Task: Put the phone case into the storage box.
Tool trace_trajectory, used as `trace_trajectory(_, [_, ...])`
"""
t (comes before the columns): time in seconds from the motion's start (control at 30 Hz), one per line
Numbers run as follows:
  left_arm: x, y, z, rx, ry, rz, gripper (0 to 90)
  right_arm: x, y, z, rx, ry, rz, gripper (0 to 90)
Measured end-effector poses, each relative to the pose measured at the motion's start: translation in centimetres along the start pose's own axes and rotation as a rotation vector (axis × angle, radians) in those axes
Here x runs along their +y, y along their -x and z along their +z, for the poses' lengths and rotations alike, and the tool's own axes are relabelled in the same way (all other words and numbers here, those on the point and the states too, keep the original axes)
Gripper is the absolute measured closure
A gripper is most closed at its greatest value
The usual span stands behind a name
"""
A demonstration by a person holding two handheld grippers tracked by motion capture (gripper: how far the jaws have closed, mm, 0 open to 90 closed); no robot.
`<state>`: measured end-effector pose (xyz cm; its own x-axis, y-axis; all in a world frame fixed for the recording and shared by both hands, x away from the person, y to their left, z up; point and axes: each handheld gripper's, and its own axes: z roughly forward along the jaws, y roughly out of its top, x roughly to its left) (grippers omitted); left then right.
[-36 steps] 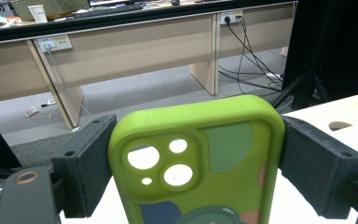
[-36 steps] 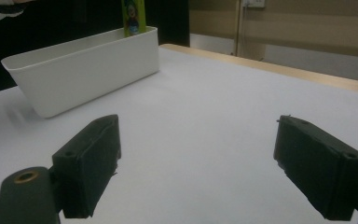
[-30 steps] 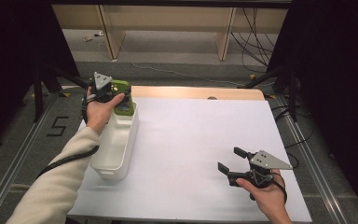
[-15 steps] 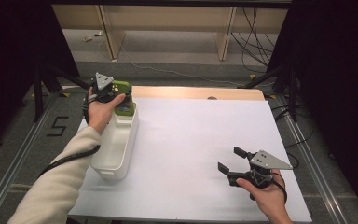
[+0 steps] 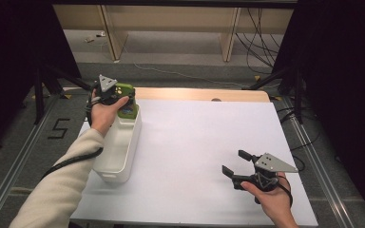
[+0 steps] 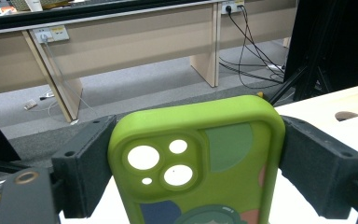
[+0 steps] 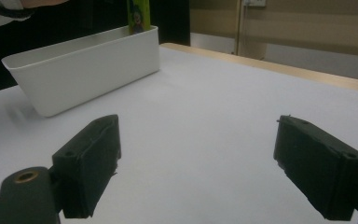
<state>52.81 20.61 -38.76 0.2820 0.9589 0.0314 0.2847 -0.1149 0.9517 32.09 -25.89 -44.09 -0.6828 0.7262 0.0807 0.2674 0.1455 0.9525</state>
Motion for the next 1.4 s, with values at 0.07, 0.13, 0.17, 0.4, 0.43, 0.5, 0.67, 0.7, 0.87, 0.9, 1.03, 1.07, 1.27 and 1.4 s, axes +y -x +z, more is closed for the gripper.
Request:
trace_trajectory(0.07, [0.0, 0.0, 0.0, 0.000, -0.001, -0.001, 15.1, 0.0, 0.0, 0.0, 0.001, 0.002, 0.000, 15.8])
trace_trajectory(0.13, [-0.1, 0.0, 0.1, 0.001, -0.002, 0.001, 15.1, 0.0, 0.0, 0.0, 0.000, 0.001, -0.001, 15.8])
trace_trajectory(0.17, [-0.1, 0.0, 0.1, 0.001, -0.004, 0.002, 15.0, 0.0, 0.0, 0.0, 0.001, 0.002, 0.000, 15.8])
trace_trajectory(0.4, [-0.2, 0.0, 0.3, 0.002, -0.009, 0.002, 15.0, 0.0, 0.0, 0.0, 0.001, 0.002, 0.000, 15.8])
trace_trajectory(0.43, [-0.2, -0.1, 0.3, 0.002, -0.009, 0.002, 15.1, 0.0, 0.0, 0.0, 0.001, 0.001, 0.000, 15.8])
trace_trajectory(0.5, [-0.3, -0.1, 0.4, 0.002, -0.011, 0.001, 15.1, 0.0, 0.0, 0.0, 0.000, 0.000, 0.000, 15.9])
trace_trajectory(0.67, [-0.4, 0.0, 0.5, 0.000, -0.015, 0.003, 15.0, 0.0, 0.0, 0.0, 0.001, 0.000, 0.000, 15.8])
trace_trajectory(0.7, [-0.4, -0.1, 0.5, 0.000, -0.016, 0.004, 15.0, 0.0, 0.0, 0.0, 0.000, 0.000, 0.000, 15.8])
trace_trajectory(0.87, [-0.6, -0.1, 0.7, 0.001, -0.018, 0.002, 15.0, 0.0, 0.0, 0.0, 0.001, 0.000, 0.000, 15.8])
trace_trajectory(0.9, [-0.6, -0.1, 0.7, 0.000, -0.019, 0.003, 15.0, 0.0, 0.0, 0.0, 0.001, 0.000, 0.000, 15.8])
trace_trajectory(1.03, [-0.8, -0.1, 0.8, 0.000, -0.028, 0.003, 15.0, 0.0, 0.0, 0.0, 0.001, 0.000, 0.000, 15.8])
trace_trajectory(1.07, [-0.8, -0.1, 0.9, 0.001, -0.029, 0.004, 15.0, 0.0, 0.0, 0.0, 0.001, 0.000, 0.000, 15.9])
trace_trajectory(1.27, [-1.0, -0.1, 1.0, 0.003, -0.037, 0.002, 15.0, 0.0, 0.0, 0.0, 0.002, 0.000, 0.001, 15.8])
trace_trajectory(1.4, [-1.1, -0.1, 1.1, 0.004, -0.041, 0.002, 14.9, 0.0, 0.0, 0.0, 0.001, -0.001, -0.001, 15.8])
